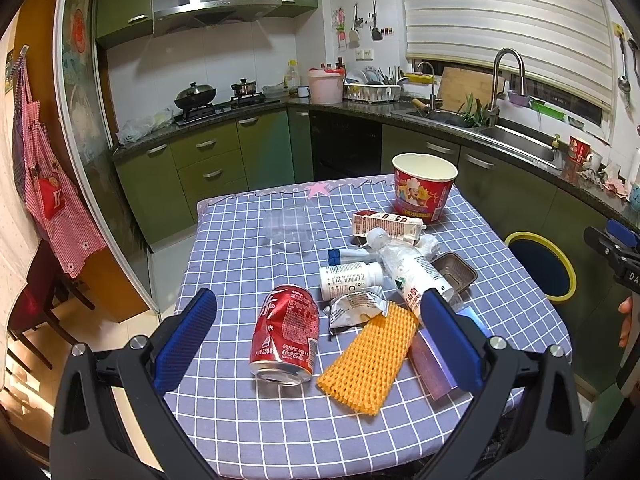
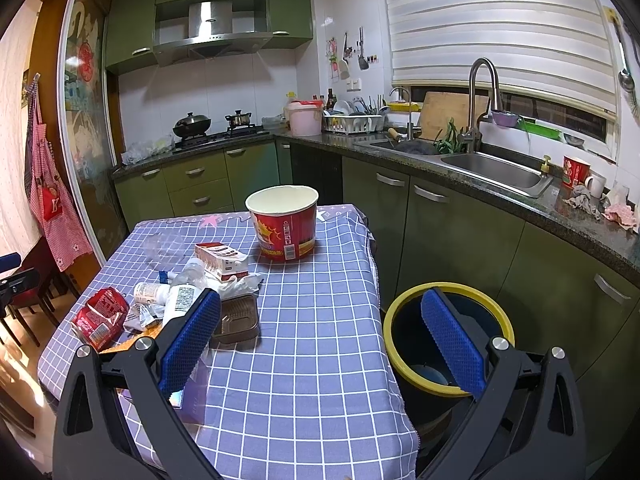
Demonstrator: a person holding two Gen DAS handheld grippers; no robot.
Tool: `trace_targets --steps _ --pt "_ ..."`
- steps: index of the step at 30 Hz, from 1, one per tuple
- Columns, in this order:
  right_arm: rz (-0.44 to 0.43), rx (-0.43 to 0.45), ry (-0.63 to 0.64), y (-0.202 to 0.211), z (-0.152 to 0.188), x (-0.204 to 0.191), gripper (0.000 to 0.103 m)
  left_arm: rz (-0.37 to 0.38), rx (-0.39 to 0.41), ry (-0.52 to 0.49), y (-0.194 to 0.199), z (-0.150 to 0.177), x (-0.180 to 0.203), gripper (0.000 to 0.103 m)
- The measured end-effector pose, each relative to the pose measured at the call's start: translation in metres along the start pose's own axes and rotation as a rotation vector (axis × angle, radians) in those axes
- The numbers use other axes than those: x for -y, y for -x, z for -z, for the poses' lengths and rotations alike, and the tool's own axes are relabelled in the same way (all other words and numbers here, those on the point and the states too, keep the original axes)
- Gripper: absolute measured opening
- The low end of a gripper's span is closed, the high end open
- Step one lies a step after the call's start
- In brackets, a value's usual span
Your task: Collect trash
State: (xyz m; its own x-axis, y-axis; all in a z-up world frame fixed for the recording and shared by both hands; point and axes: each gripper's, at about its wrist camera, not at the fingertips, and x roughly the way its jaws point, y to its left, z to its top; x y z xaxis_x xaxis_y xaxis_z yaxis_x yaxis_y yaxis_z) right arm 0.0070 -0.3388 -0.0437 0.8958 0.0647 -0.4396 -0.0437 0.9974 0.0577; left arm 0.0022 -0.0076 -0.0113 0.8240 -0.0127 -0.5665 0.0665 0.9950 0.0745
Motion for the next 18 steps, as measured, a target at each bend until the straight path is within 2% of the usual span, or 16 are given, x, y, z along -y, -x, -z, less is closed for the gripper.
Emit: trace_targets --steps 18 --pt "0.005 -0.006 -0.006 -0.0028 -0.0042 0.0034 0.099 0.009 -0.005 -0.008 -0.0024 0.0028 0.0057 0.097"
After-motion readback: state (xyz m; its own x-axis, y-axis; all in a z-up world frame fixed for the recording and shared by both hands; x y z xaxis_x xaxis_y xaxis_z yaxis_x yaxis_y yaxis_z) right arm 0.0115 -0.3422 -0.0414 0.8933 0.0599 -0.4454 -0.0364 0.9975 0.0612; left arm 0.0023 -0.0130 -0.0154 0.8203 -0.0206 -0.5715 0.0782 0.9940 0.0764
